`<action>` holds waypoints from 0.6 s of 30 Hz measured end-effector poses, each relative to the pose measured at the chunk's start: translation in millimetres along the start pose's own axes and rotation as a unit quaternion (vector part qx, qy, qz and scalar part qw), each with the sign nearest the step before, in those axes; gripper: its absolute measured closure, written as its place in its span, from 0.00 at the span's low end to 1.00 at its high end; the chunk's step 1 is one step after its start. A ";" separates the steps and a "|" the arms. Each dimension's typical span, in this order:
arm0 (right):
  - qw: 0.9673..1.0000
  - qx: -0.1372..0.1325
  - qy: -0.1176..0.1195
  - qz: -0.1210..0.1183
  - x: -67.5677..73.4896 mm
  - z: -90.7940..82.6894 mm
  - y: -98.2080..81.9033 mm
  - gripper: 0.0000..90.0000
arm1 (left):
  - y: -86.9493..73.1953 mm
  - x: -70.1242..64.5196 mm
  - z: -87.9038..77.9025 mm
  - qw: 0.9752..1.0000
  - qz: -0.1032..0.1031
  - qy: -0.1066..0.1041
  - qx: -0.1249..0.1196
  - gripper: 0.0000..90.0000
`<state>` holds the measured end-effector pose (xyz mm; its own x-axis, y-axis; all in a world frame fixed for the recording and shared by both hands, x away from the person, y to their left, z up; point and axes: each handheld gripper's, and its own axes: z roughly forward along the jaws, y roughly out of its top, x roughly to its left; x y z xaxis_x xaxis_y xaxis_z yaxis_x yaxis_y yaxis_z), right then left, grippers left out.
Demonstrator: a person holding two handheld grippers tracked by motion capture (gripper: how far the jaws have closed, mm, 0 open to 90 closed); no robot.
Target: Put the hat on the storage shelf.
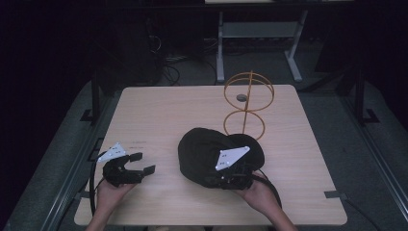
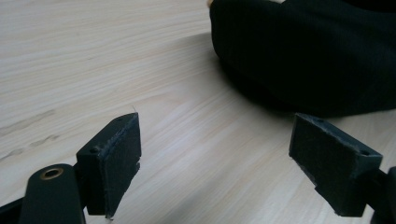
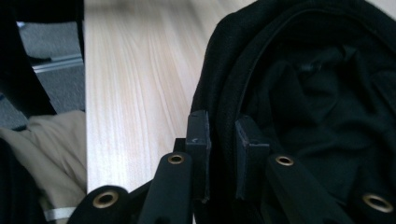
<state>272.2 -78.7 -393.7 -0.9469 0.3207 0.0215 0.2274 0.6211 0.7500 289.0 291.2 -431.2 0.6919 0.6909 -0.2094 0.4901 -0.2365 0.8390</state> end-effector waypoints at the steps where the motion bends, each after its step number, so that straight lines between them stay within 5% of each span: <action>1: 1.000 -0.006 0.002 0.001 -1.5 -3.9 1.7 0.87 | 0.8 -1.4 1.0 1.000 0.003 -0.003 -0.001 0.18; 18: 0.998 -0.061 0.005 0.003 -14.4 -37.3 25.2 0.87 | 26.8 -41.2 25.9 0.996 0.064 -0.063 -0.013 0.18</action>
<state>283.1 -94.3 -350.5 -0.9479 0.3167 0.0330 0.2046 0.5265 0.8252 287.3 238.6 -413.0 0.8096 0.5645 -0.1609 0.3811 -0.2970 0.8756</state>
